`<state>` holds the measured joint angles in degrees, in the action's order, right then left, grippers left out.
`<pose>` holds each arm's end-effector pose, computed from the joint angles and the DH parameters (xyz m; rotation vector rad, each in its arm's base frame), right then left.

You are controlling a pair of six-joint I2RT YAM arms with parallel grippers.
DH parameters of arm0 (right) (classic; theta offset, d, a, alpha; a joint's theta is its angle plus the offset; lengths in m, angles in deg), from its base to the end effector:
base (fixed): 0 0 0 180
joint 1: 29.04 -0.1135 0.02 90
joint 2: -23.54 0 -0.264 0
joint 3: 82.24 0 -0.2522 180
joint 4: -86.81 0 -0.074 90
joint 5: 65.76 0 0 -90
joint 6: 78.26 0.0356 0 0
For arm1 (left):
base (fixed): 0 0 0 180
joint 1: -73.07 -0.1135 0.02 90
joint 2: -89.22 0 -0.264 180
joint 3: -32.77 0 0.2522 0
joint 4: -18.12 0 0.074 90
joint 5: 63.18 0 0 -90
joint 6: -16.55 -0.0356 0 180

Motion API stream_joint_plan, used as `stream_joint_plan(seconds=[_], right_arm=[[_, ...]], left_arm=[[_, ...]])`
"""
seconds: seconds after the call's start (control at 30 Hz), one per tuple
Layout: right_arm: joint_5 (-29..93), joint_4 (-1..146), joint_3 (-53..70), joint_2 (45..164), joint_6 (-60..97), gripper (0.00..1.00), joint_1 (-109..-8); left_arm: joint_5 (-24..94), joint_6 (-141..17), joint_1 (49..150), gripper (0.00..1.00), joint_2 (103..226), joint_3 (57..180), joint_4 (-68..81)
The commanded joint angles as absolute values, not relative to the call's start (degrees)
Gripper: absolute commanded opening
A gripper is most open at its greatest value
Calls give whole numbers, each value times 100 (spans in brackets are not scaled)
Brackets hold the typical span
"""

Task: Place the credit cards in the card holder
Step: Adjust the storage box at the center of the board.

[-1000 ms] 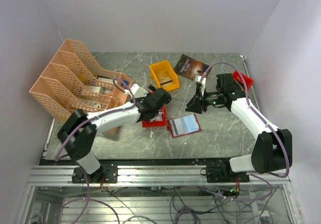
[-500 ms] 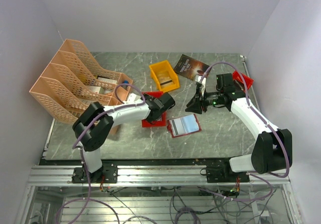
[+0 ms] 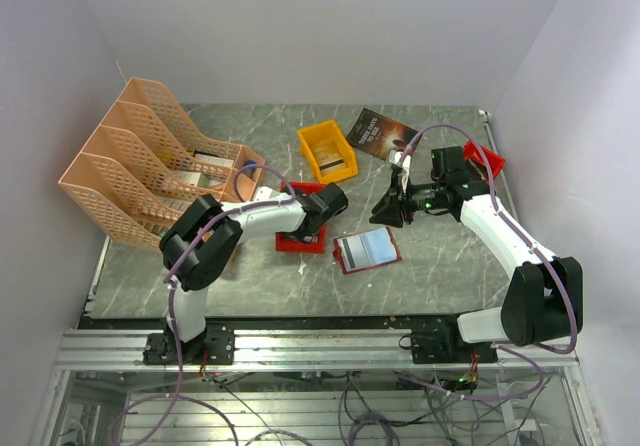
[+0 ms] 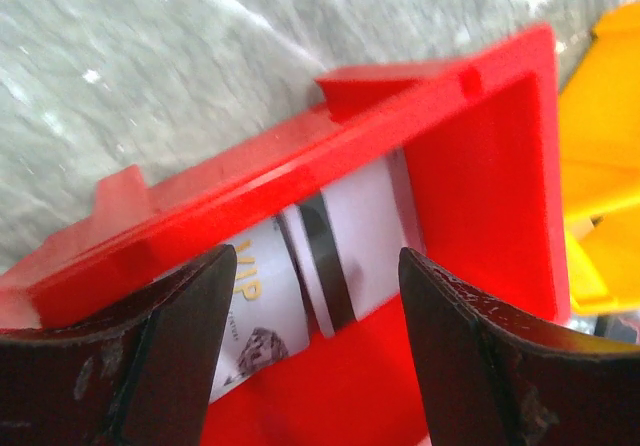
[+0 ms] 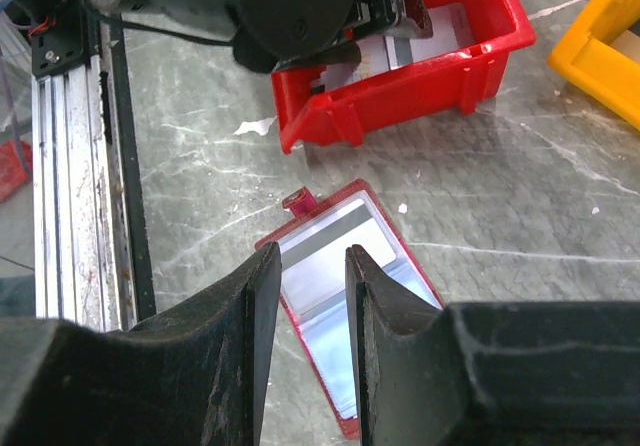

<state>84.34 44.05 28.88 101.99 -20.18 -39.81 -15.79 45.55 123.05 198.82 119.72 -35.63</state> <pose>0.2613 0.0811 0.2576 -1.1559 1.8139 1.0680 0.2531 -0.2639 0.1677 -1.4359 1.8936 -0.1929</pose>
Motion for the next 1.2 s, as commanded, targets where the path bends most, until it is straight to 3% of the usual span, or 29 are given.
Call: stream_joint_plan(seconds=[0.0, 0.43, 0.6, 0.9, 1.17], right_arm=[[8572, 4281, 2786, 10119, -2096, 33, -3950], [8577, 4262, 2787, 10201, -2100, 33, -3942], [8567, 4229, 2757, 10229, -2129, 32, -3950], [8585, 4193, 2740, 10238, -2148, 32, -3949], [8612, 4186, 2732, 10261, -2148, 32, -3947]], left_arm=[[-1748, 4759, 12027, 77, 19553, 11532, -3473], [-1570, 3154, 11768, 78, 19091, 11038, -2091], [-1397, 2996, 11747, 73, 19144, 10926, -1573], [-1259, 3199, 11660, 72, 19330, 10876, -1398], [-1159, 3669, 11703, 72, 19410, 11255, -2390]])
